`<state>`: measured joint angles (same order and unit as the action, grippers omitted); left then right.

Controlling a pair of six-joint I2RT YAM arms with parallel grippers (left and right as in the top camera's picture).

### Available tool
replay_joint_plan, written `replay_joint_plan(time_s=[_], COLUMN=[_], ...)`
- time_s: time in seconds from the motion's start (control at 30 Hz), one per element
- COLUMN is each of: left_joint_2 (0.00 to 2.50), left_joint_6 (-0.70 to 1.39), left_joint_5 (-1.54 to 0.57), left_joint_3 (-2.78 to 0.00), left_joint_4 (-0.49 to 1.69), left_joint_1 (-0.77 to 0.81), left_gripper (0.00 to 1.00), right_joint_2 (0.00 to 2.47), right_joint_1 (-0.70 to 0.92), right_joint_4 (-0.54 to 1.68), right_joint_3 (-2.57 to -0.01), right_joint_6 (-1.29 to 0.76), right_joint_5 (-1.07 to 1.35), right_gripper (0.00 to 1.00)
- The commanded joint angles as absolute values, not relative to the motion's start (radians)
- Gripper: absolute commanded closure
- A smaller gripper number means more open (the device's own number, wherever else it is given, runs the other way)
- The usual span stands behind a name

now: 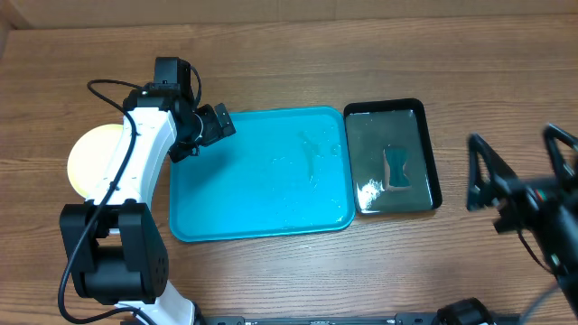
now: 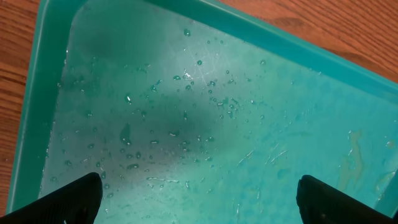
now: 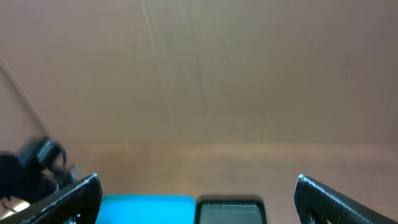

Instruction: Clean dirty plates on tray and stack at the side

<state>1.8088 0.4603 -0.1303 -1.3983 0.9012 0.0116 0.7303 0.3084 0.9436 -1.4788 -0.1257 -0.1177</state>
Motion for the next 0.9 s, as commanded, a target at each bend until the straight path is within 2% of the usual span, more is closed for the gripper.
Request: replay_joint_plan(time_s=[0.0, 0.5, 0.63, 0.87], left_joint_2=[1.812, 1.812, 1.812, 1.812], left_joint_6=[0.441, 0.441, 0.441, 0.441], left_joint_5=[-0.123, -0.123, -0.123, -0.123], left_joint_3=[-1.395, -1.395, -1.395, -1.395], left_joint_4=[0.900, 0.900, 0.900, 0.900], left_joint_1=[0.012, 0.012, 0.012, 0.013], left_gripper=[0.00, 0.00, 0.00, 0.00], right_joint_2=[0.609, 0.159, 0.085, 0.020], right_joint_1=[0.312, 0.156, 0.150, 0.149], right_joint_4=[0.844, -0.094, -0.207, -0.257], right_joint_3=[-1.338, -0.435, -0.284, -0.124], right_joint_6=[-0.101, -0.101, -0.104, -0.103], right_joint_5=[-0.134, 0.041, 0.046, 0.045], right_gripper=[0.00, 0.00, 0.00, 0.00])
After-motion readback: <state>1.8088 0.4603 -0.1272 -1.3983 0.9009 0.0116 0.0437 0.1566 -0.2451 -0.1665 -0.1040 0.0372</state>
